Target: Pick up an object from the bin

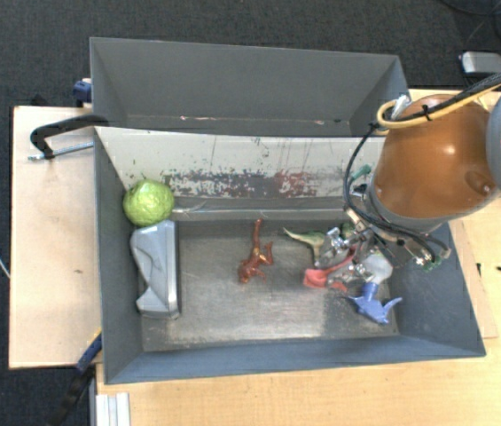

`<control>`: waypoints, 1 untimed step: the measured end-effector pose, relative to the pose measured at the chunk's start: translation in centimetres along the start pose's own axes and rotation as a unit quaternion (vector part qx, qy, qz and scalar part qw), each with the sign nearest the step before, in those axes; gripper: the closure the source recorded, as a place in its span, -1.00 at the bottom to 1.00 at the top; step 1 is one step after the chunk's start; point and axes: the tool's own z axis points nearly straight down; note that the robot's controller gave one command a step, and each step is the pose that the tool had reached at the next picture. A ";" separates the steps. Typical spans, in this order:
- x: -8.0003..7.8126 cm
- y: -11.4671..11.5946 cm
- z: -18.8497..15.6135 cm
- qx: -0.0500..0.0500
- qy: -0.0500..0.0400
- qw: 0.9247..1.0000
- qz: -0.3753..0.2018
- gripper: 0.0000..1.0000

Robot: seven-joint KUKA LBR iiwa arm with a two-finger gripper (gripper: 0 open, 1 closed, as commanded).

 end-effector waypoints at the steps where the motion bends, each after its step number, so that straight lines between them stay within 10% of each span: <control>1: 0.0 0.0 -0.1 0.000 0.000 1.000 -0.002 1.00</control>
Offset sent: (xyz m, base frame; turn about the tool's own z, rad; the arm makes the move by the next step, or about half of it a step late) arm 0.0645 0.0536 -0.0526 -0.1914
